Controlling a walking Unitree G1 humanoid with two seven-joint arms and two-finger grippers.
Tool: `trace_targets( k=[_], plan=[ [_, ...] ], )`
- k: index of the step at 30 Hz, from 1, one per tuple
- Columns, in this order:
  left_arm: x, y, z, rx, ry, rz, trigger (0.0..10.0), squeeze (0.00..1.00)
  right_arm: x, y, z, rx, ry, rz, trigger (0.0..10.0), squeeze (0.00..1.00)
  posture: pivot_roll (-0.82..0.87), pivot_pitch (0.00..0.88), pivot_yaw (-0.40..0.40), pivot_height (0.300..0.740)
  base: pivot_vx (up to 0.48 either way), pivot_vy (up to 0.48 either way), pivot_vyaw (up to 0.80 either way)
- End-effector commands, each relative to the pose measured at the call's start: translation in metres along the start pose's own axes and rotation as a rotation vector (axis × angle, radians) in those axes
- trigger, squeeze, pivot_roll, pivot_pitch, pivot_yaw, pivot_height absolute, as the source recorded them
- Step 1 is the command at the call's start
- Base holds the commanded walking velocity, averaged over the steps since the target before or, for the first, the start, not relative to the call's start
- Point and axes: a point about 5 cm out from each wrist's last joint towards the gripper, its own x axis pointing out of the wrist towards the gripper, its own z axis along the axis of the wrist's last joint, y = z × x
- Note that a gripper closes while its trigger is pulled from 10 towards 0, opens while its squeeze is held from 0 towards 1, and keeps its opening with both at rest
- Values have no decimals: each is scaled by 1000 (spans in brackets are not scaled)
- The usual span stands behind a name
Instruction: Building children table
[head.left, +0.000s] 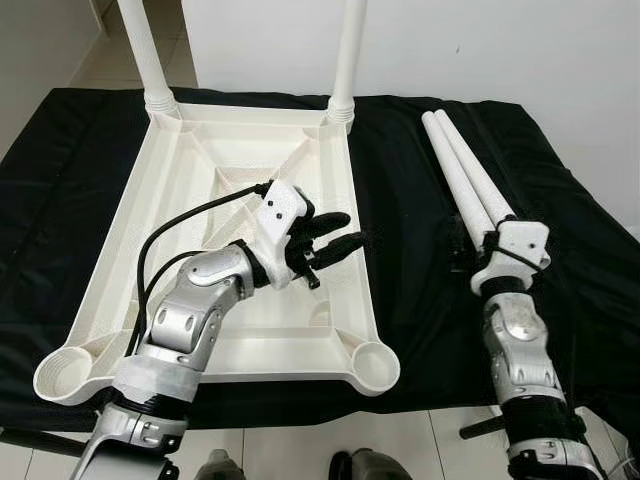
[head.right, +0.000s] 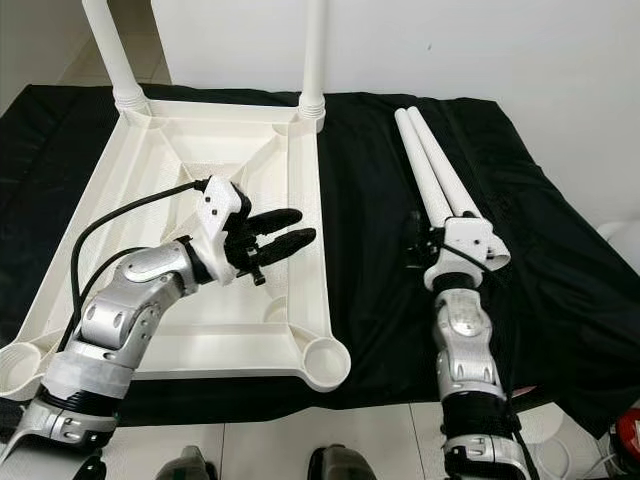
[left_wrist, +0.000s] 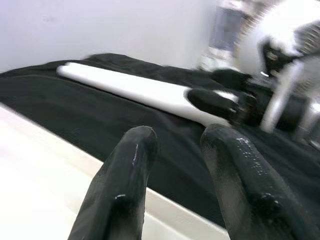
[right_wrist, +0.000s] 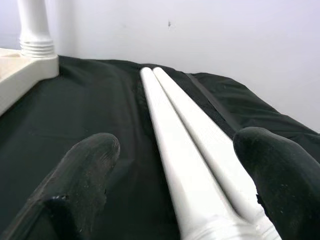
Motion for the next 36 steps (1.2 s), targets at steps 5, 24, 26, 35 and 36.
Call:
trace_targets(
  k=[5,24,26,35,36],
  plan=[
    [17,-20,-12,-159,3,96,10000,0,3,-26,-5,-7,59,21,10000,0,57,47,-45,740,0,0,0],
    [45,-9,-4,-204,51,235,10000,0,-5,-20,-35,113,212,156,10000,0,75,40,-56,740,0,0,0],
    [47,-9,-3,-206,52,239,10000,0,-4,-20,-36,136,219,158,10000,0,79,41,-57,740,0,0,0],
    [54,-5,3,-255,39,268,10000,0,-1,-16,-39,211,235,143,10000,0,79,48,-59,740,0,0,0],
    [54,-5,3,-255,39,268,10000,0,-1,-16,-39,211,235,143,10000,0,79,48,-59,740,0,0,0]
  ],
)
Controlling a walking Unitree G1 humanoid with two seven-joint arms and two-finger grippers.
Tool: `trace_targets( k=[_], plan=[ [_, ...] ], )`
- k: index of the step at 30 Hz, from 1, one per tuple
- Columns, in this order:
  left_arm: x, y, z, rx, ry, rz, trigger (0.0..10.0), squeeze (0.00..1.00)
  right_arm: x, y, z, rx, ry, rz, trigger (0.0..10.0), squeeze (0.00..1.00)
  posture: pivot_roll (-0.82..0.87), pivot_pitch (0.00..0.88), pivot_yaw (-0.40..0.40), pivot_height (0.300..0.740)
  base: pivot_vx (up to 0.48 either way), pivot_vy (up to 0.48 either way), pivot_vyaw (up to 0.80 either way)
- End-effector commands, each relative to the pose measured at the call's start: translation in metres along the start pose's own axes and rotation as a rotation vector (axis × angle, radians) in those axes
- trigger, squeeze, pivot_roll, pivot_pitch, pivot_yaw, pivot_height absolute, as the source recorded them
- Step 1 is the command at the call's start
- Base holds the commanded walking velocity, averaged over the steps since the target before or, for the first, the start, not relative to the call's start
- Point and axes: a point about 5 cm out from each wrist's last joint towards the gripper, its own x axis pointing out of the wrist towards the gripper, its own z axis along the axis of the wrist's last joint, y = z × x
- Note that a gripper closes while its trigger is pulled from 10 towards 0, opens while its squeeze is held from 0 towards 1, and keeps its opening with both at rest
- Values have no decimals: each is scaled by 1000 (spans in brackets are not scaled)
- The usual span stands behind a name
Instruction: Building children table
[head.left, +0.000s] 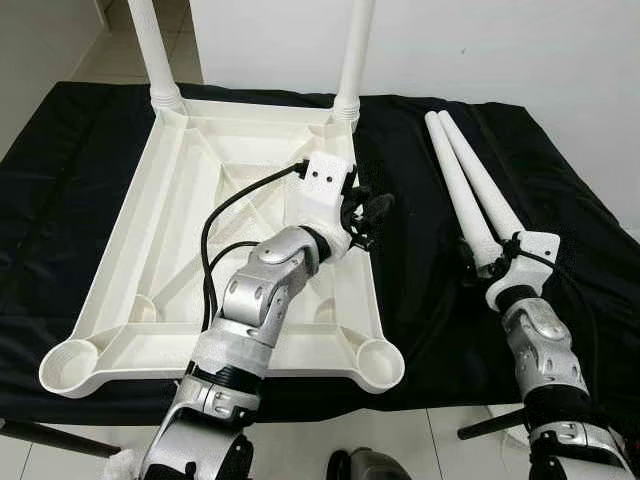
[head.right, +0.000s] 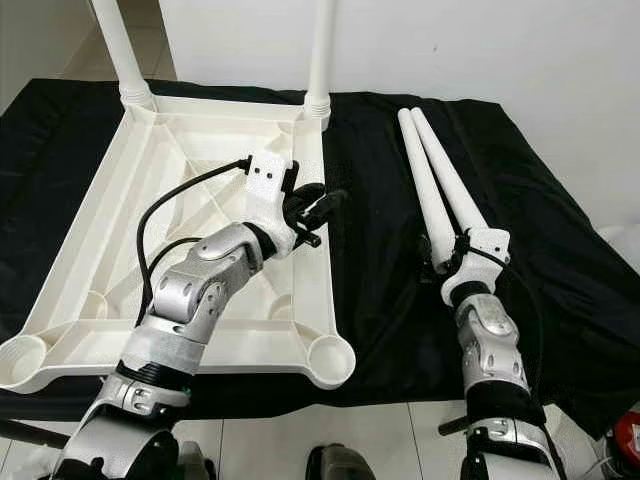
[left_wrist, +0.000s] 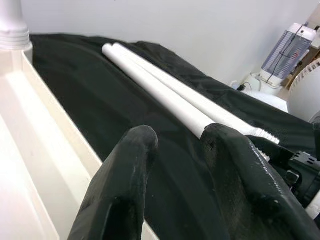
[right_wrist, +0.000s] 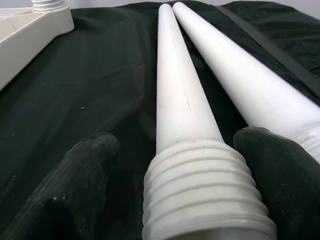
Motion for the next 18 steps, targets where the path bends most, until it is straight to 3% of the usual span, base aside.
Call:
trace_targets(
  k=[1,9,18],
  plan=[
    [1,1,-4,-26,23,27,10000,0,0,1,-7,25,28,1,10000,0,73,48,-57,740,0,0,0],
    [3,3,-6,-56,38,47,10000,0,4,7,-7,34,24,22,10000,0,68,37,-48,740,0,0,0],
    [6,4,-1,-14,21,50,10000,0,9,12,-12,53,49,40,10000,0,90,31,-72,740,0,0,0]
  ],
)
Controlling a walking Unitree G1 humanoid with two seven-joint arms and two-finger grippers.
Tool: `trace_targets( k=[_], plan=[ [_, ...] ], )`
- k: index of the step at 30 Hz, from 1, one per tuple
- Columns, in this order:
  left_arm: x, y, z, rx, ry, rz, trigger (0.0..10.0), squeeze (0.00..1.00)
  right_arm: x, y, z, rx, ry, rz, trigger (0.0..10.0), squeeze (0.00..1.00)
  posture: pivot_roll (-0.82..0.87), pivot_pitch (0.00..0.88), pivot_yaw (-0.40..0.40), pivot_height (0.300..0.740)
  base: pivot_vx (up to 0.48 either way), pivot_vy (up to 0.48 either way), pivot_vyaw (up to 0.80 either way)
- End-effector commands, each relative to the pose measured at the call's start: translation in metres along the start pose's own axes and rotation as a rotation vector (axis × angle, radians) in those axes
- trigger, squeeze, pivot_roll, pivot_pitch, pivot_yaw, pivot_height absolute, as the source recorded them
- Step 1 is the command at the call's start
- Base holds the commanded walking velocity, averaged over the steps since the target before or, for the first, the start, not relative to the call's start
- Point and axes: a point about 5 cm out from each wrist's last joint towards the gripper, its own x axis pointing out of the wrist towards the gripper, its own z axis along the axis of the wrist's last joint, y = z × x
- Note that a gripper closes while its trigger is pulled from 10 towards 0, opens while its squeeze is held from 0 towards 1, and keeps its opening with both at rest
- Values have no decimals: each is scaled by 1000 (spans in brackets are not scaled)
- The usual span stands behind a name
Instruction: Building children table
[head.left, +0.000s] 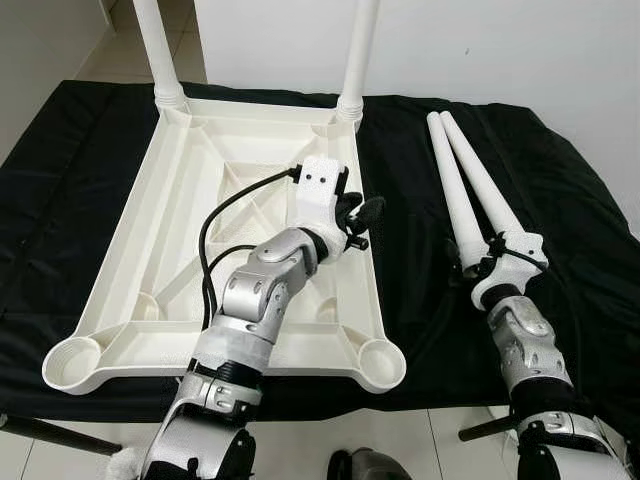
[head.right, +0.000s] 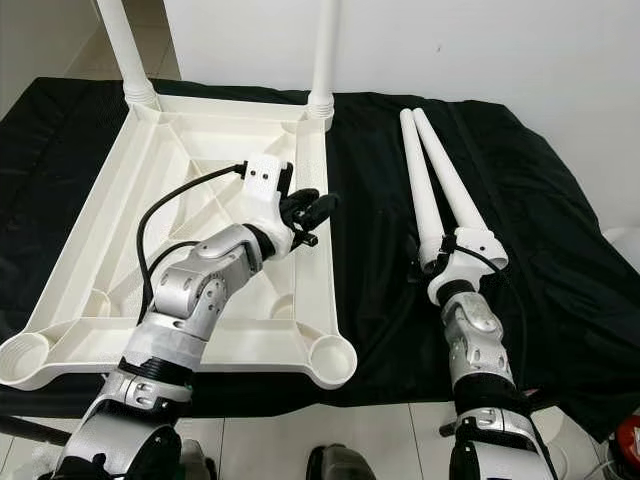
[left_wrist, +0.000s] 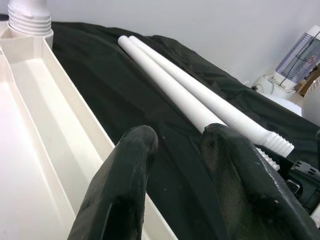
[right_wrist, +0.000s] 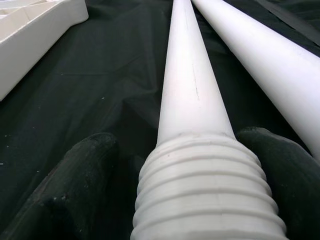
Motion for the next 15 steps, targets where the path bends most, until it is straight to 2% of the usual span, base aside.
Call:
trace_targets(
  k=[1,7,8,9,10,15],
  plan=[
    [2,1,2,18,-1,10,10000,0,1,2,-5,24,23,15,10000,0,92,32,-74,740,0,0,0],
    [1,4,6,14,-23,35,10000,0,-1,5,-12,12,60,38,10000,0,96,33,-78,740,0,0,0],
    [1,4,6,19,-26,39,10000,0,-1,5,-14,22,70,39,3882,0,100,33,-80,740,0,0,0],
    [0,4,6,30,-28,42,10000,0,-1,5,-16,30,80,38,1216,0,104,33,-82,740,0,0,0],
    [0,5,6,43,-32,49,10000,0,-2,6,-18,39,91,41,0,0,105,34,-83,740,0,0,0],
    [0,9,8,69,-41,73,10000,0,-1,11,-21,52,102,57,0,0,98,40,-84,740,0,0,0]
  ],
)
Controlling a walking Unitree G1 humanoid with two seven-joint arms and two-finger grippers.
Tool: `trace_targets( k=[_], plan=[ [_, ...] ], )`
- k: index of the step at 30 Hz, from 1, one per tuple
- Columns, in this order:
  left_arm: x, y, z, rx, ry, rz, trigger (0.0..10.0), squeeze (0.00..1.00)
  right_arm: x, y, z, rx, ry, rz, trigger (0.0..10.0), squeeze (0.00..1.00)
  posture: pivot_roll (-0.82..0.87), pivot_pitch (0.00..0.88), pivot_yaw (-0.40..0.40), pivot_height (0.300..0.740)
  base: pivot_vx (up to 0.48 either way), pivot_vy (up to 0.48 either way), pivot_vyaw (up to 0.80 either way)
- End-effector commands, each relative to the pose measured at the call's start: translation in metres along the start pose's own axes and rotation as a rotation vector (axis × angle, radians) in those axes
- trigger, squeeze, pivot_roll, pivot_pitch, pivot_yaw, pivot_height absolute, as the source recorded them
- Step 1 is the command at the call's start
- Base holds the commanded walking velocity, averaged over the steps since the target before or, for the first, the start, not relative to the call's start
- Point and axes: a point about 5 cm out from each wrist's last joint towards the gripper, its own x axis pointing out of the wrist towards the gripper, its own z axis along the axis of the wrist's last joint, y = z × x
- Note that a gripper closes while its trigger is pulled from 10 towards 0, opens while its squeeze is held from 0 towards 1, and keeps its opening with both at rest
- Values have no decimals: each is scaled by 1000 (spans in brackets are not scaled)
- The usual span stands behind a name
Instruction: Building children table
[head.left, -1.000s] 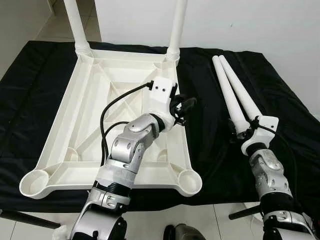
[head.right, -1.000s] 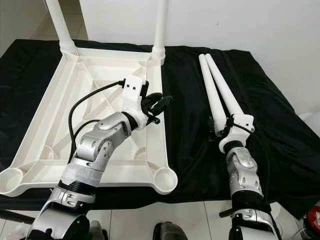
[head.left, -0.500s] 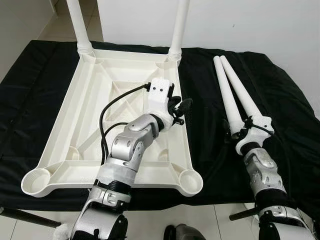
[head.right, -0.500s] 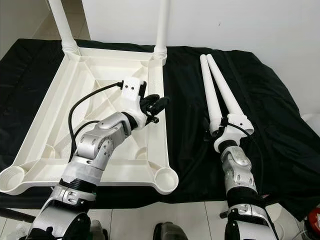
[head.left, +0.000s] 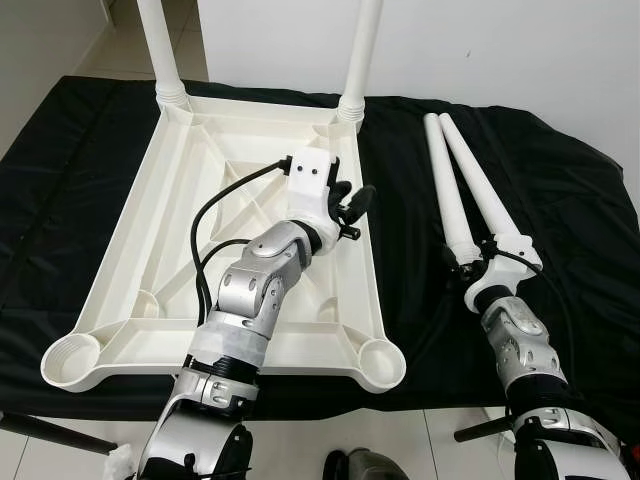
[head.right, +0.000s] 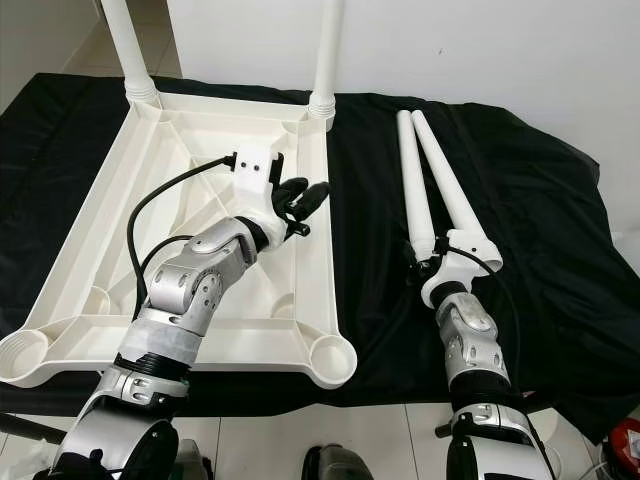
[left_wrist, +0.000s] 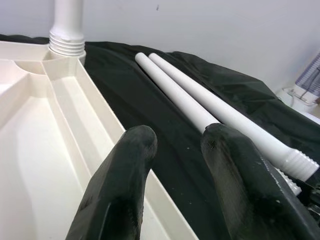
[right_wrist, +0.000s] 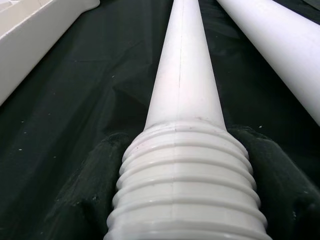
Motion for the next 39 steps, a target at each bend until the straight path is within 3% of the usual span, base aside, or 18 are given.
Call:
trace_targets(
  k=[1,12,13,14,25,28,30,32,34,36,39],
  plan=[
    [3,-2,1,24,4,-4,10000,0,-2,5,-12,22,56,17,0,0,98,40,-84,740,0,0,0],
    [9,2,8,29,-19,13,10000,0,-1,10,-8,-12,19,26,0,0,69,14,-60,740,0,0,0],
    [11,2,10,31,-28,12,10000,0,0,10,-6,-31,1,15,1961,0,69,14,-60,740,0,0,0],
    [12,3,13,34,-38,15,10000,0,3,10,-1,-61,-25,-9,10000,0,79,12,-57,740,0,0,0],
    [14,9,22,45,-64,19,10000,0,14,18,20,-116,-126,-47,10000,0,94,7,-65,740,0,0,0],
    [11,11,26,48,-79,-1,10000,0,20,31,44,-68,-240,-1,10000,0,97,0,-65,740,0,0,0],
    [11,11,26,48,-79,-1,10000,0,20,31,44,-68,-240,-1,10000,0,97,0,-65,740,0,0,0],
    [10,12,29,40,-92,-33,10000,0,22,43,73,-33,-389,45,10000,0,100,0,-64,740,0,0,0],
    [10,12,29,40,-92,-33,10000,0,22,43,73,-33,-389,45,10000,0,100,0,-64,740,0,0,0],
    [7,12,33,13,-109,-88,10000,0,20,53,95,-53,-511,85,10000,0,98,0,-62,740,0,0,0],
    [6,12,35,3,-116,-113,10000,0,18,57,102,-66,-555,101,10000,0,99,0,-61,740,0,0,0]
  ],
)
